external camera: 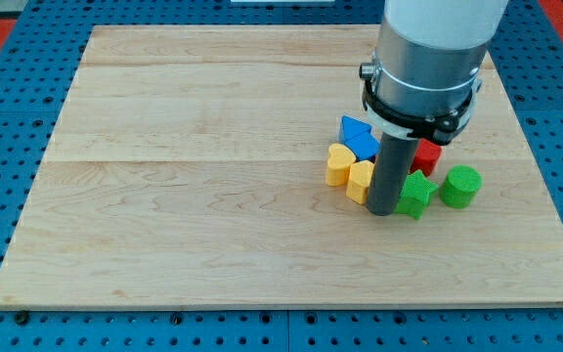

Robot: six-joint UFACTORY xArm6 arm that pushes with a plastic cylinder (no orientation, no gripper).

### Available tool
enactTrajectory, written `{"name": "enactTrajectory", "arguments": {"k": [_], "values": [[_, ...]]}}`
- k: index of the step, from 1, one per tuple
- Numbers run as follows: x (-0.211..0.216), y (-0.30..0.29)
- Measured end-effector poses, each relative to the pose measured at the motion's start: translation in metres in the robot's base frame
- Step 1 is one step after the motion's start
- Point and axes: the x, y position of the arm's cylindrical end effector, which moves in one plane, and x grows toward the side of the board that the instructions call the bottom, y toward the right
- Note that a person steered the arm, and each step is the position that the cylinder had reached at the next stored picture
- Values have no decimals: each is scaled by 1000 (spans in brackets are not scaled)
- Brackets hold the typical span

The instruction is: Place your arm at the top of the red circle

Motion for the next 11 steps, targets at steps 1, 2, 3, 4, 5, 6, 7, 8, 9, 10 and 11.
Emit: {"name": "enactTrajectory", "arguments": {"k": [1,2,3,4,5,6,7,8,9,10,11], "values": [[-5,0],[-4,0],[11,-18],[12,-58],[7,-89],[2,-71],[-15,-68],[-30,-78],[-30,-76],[-37,-92],[-106,-98]]}}
